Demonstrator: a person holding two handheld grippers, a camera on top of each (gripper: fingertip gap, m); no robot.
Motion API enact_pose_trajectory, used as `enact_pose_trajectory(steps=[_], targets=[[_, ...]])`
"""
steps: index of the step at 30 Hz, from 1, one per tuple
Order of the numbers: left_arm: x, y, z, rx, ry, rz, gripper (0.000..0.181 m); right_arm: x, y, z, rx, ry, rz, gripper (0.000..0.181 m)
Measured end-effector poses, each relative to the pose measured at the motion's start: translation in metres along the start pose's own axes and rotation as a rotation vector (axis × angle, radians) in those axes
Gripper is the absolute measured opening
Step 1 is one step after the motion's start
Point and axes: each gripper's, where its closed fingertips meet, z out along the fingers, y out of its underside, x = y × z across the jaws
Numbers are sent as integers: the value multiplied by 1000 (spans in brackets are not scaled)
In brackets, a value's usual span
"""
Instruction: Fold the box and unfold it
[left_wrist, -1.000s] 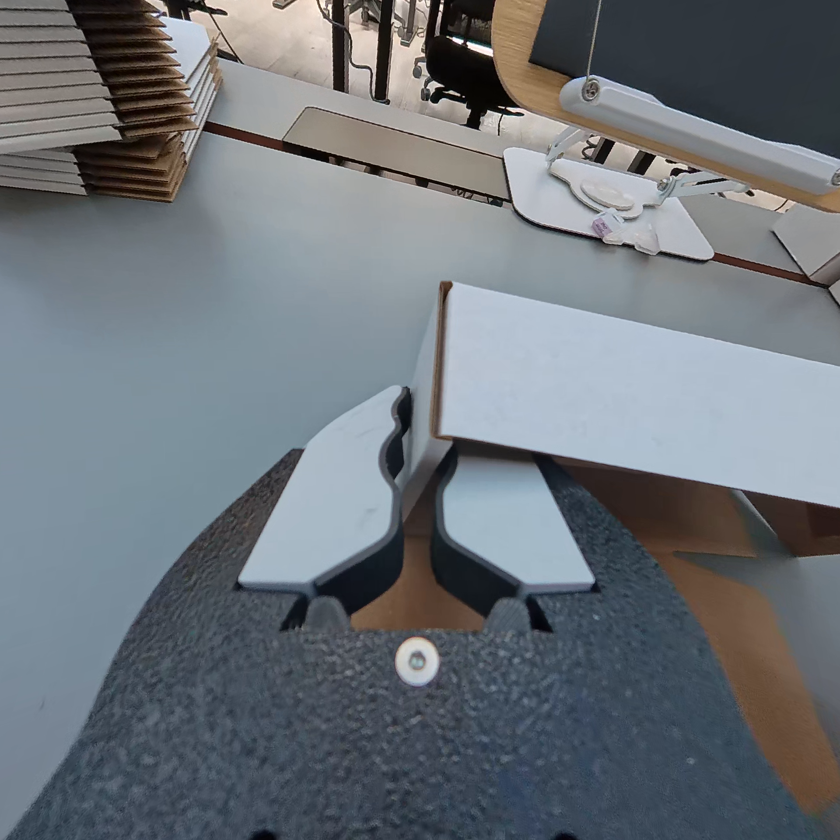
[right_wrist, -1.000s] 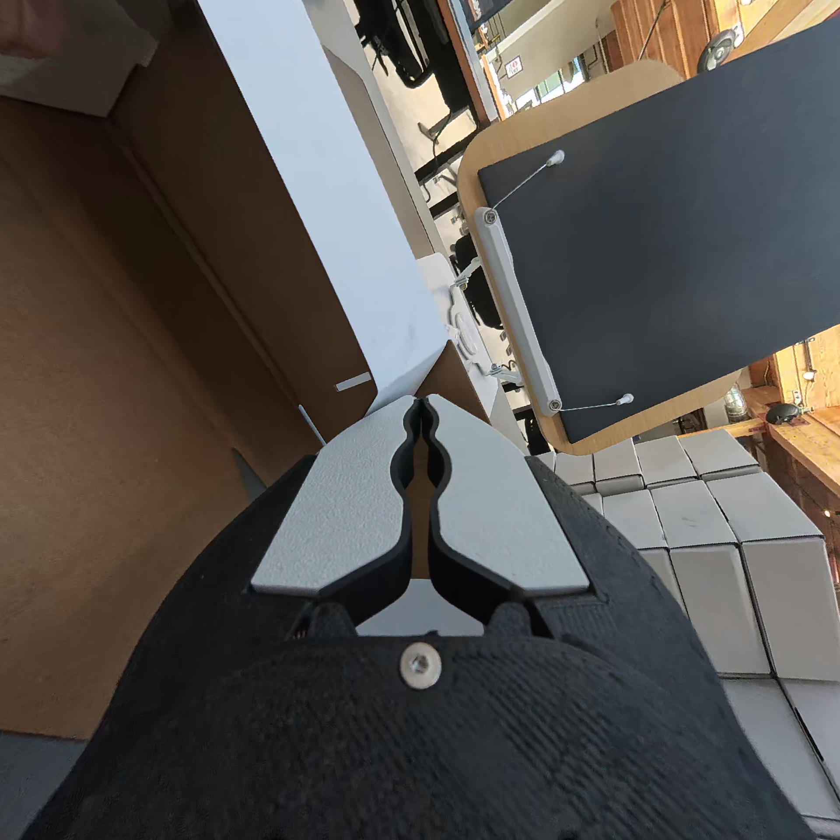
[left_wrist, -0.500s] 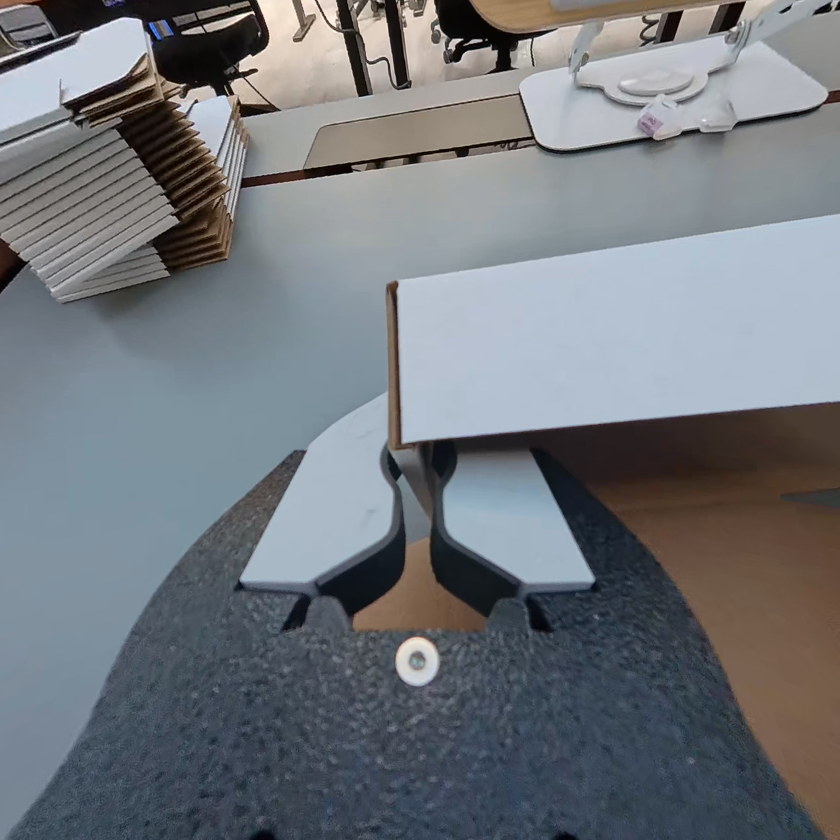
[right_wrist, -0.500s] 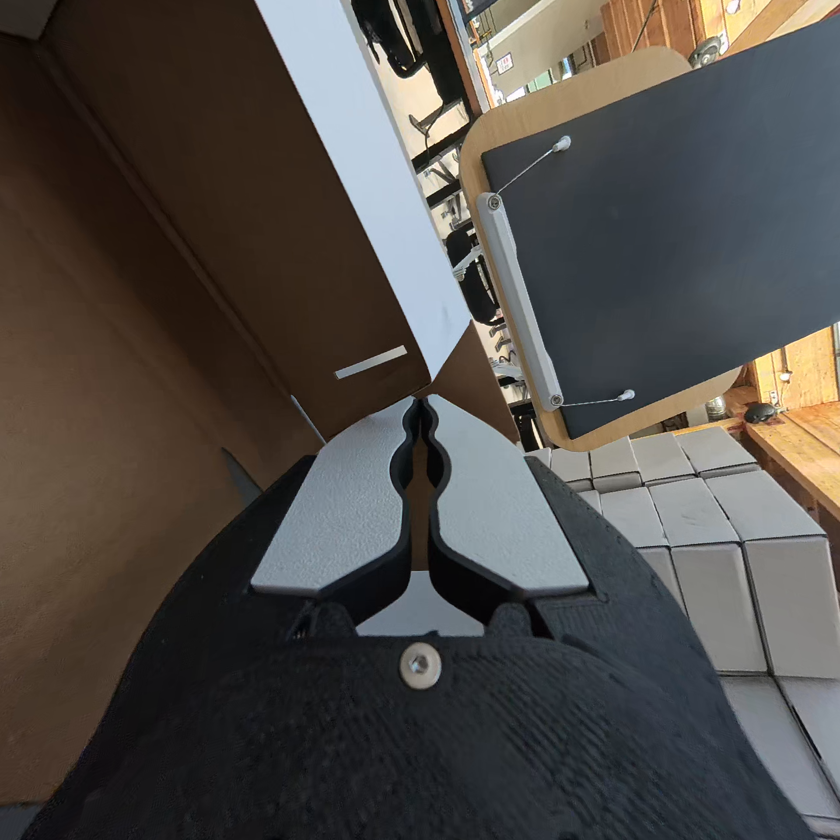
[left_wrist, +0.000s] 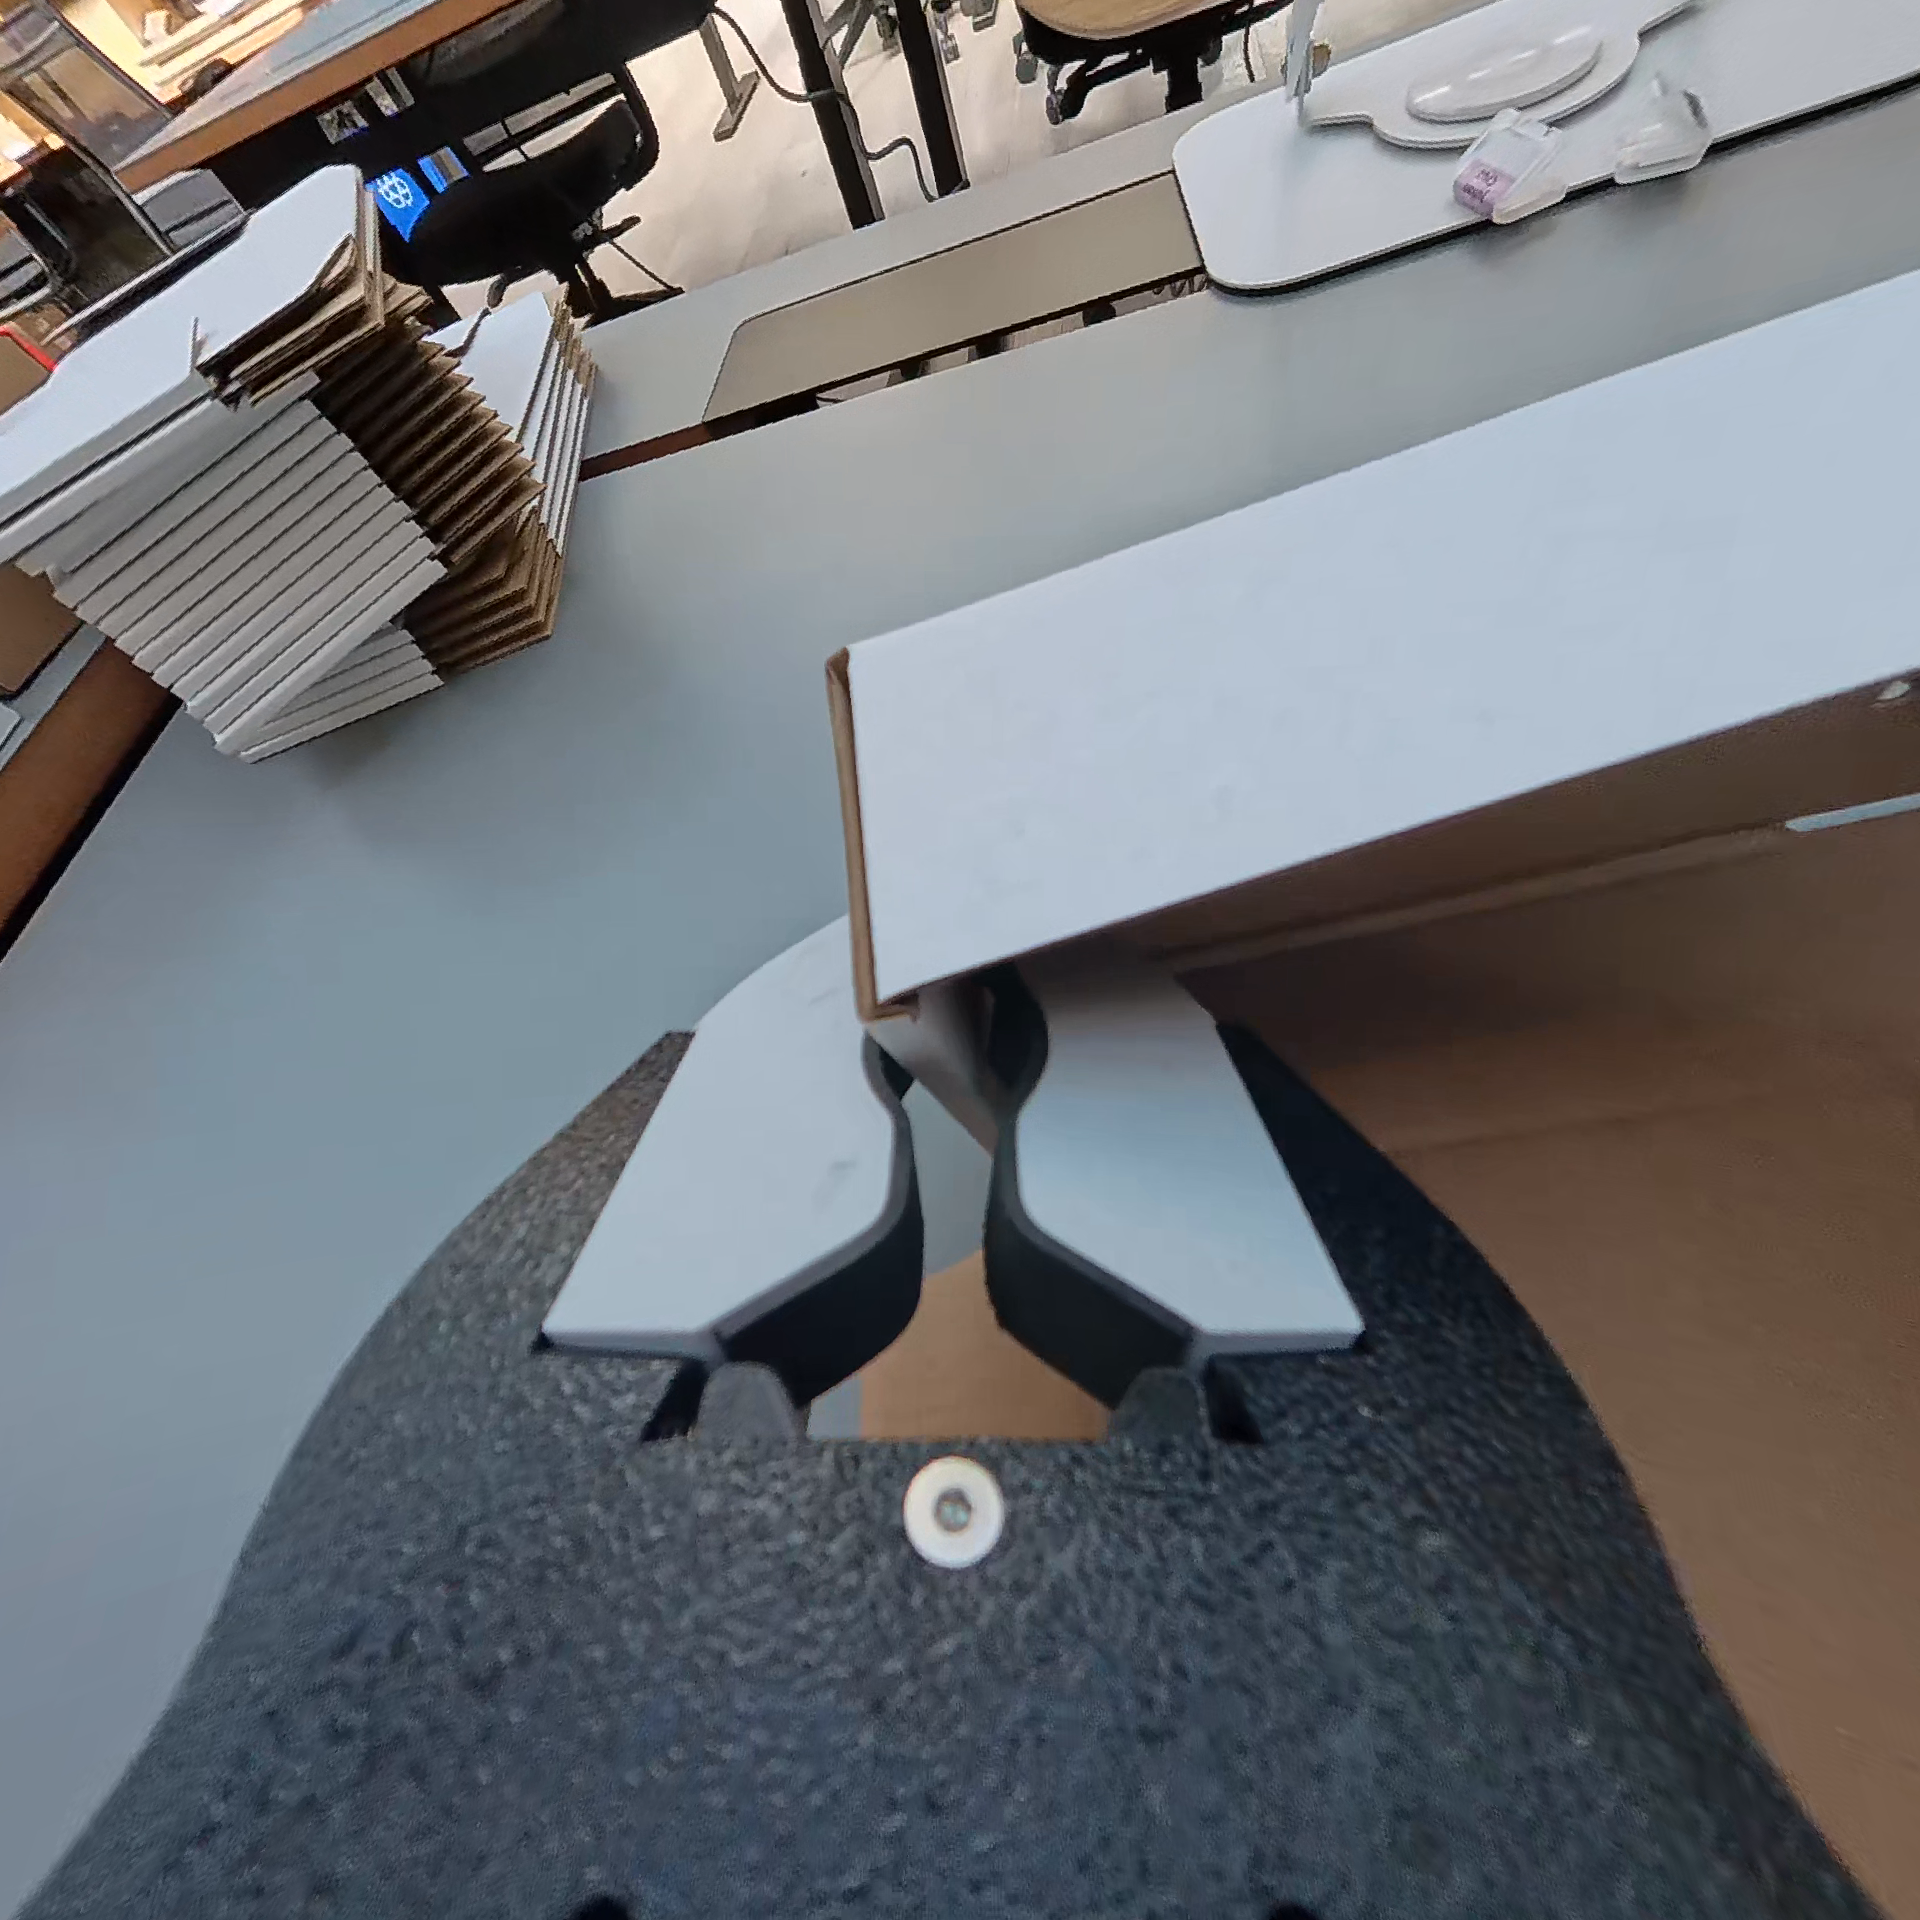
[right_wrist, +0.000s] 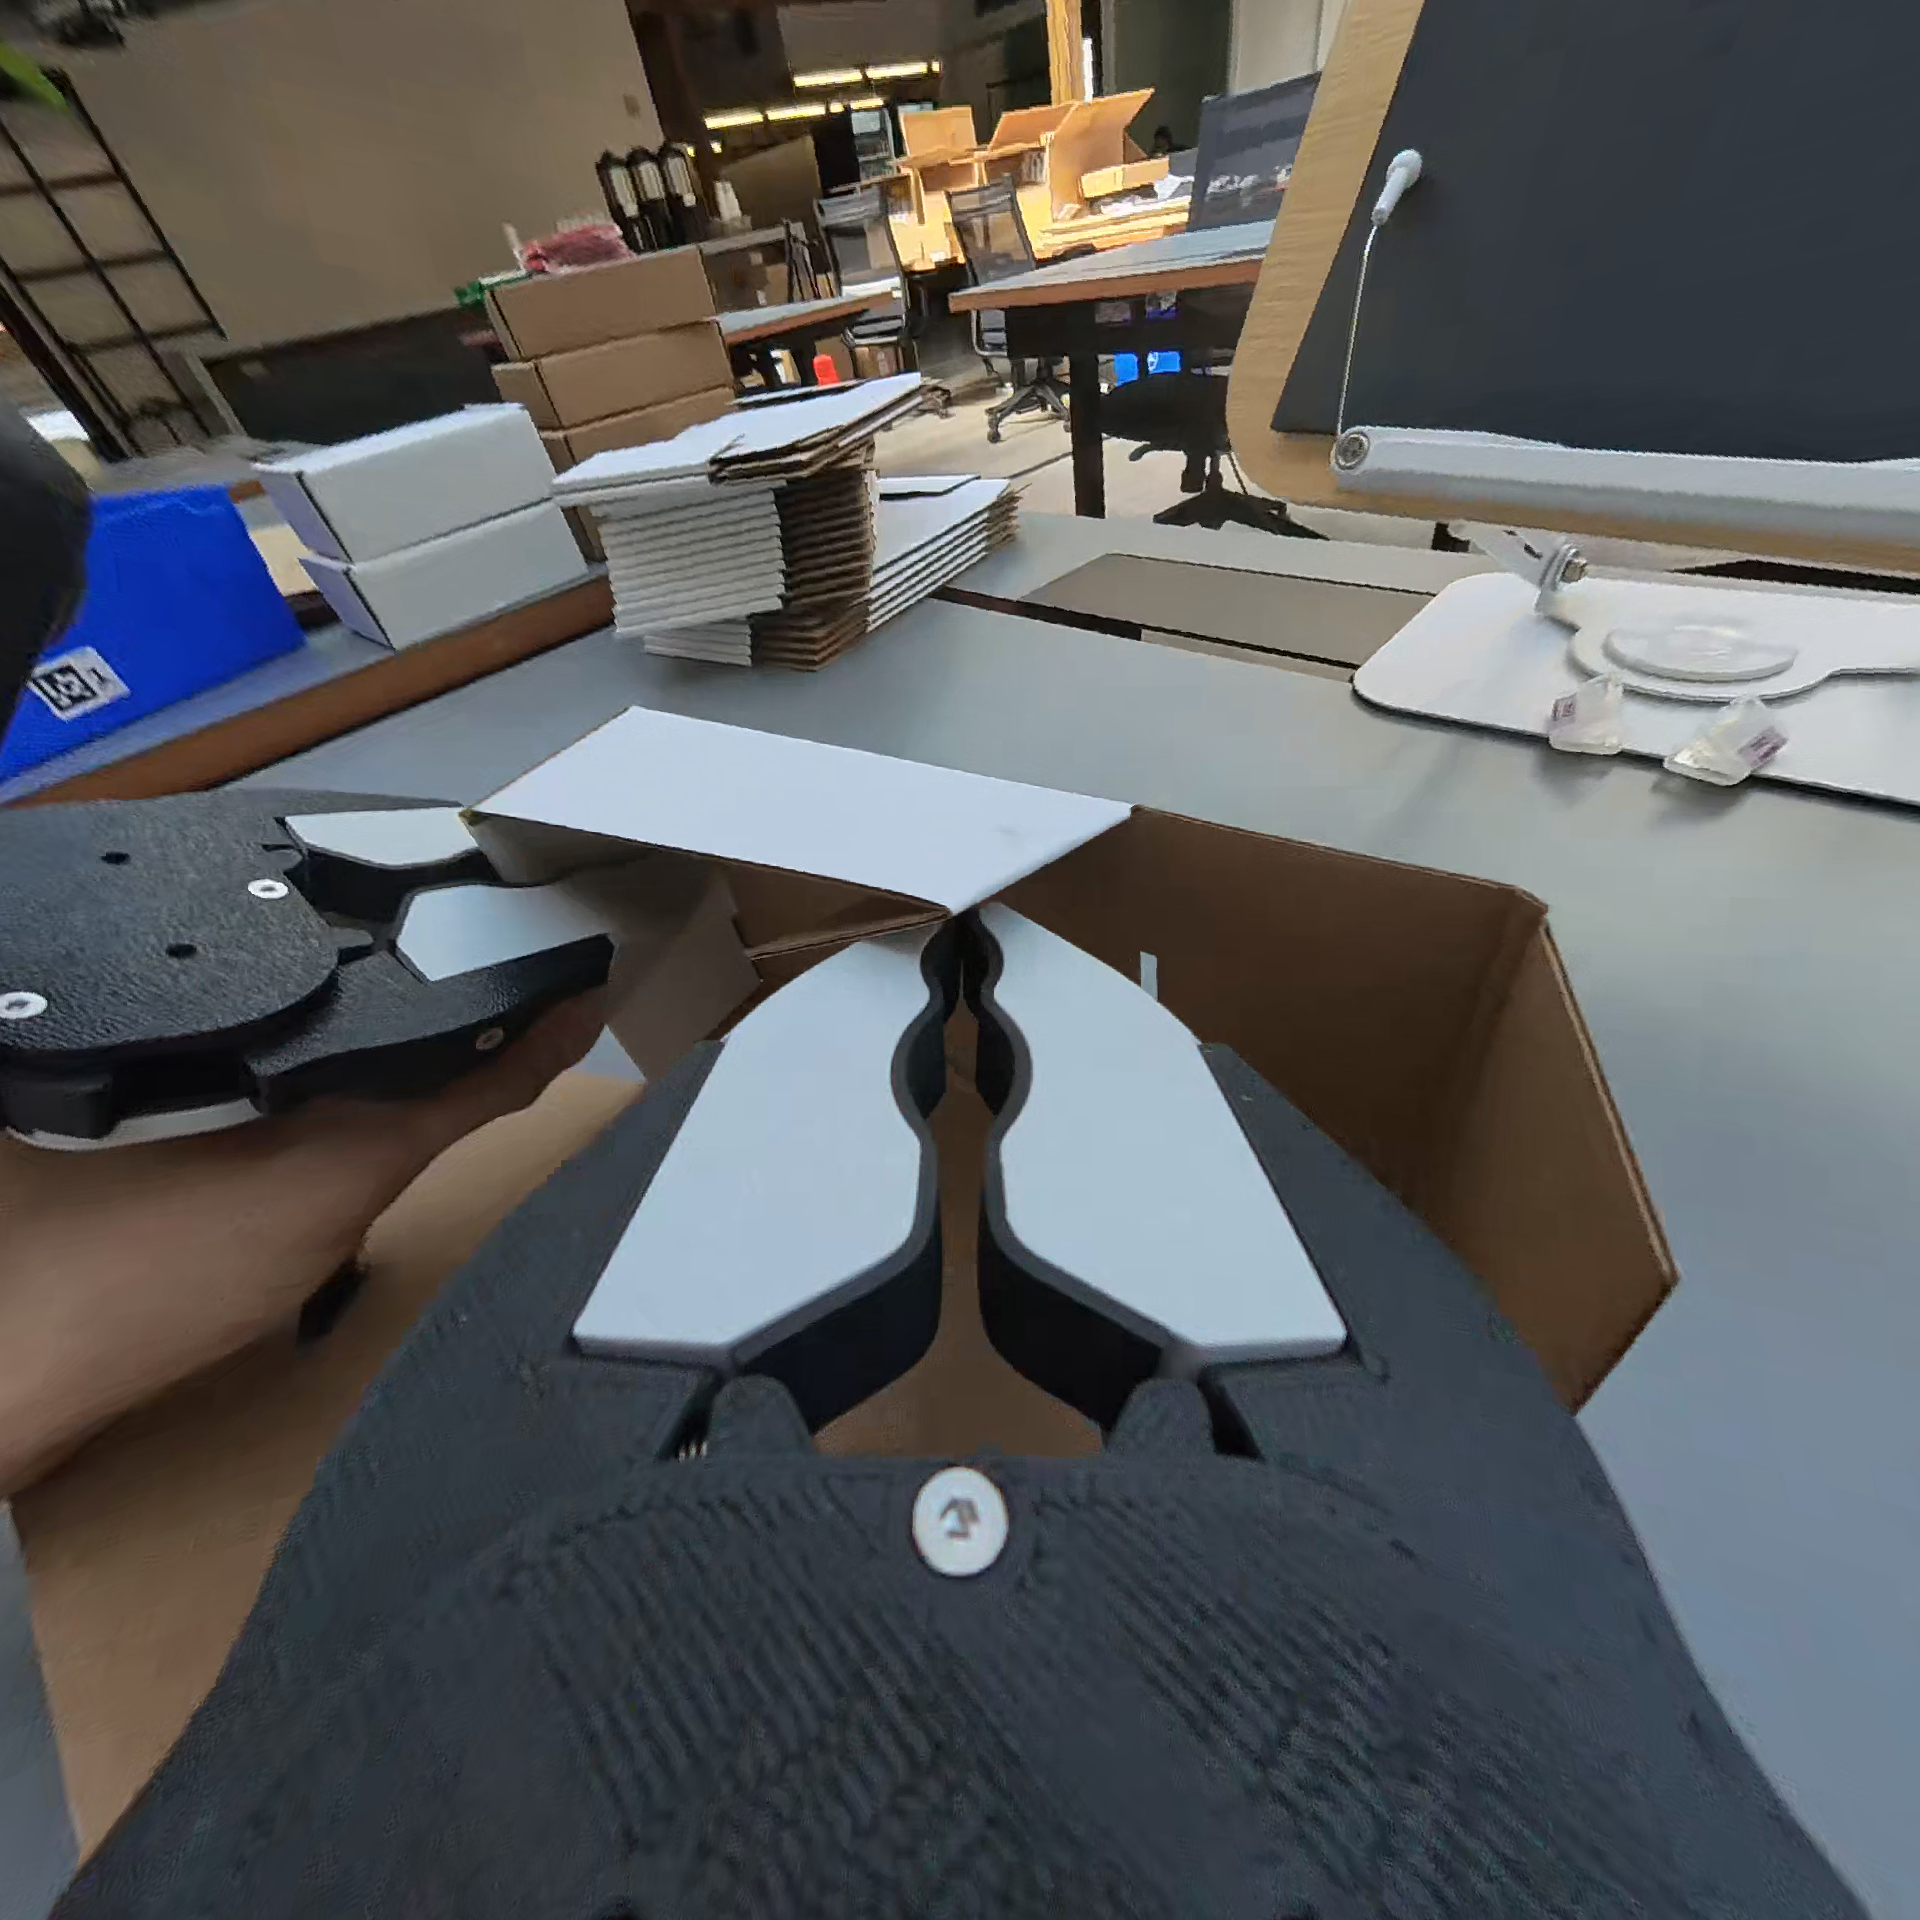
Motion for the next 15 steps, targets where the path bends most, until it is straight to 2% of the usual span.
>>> enact_pose_trajectory(steps=[3,6,9,12,15], targets=[[3,-1,1,4,5,4,9,-4,-8,1,44,-8,-2,0],[1,-1,1,8,17,-8,9,-10,-13,4,89,-111,185,0],[0,0,1,12,5,13,10,-9,-13,6,95,-114,188,0],[0,0,2,16,13,-3,10,-10,-9,6,49,-136,216,0],[1,-1,2,40,48,-81,8,-6,7,0,-70,-93,117,0]])
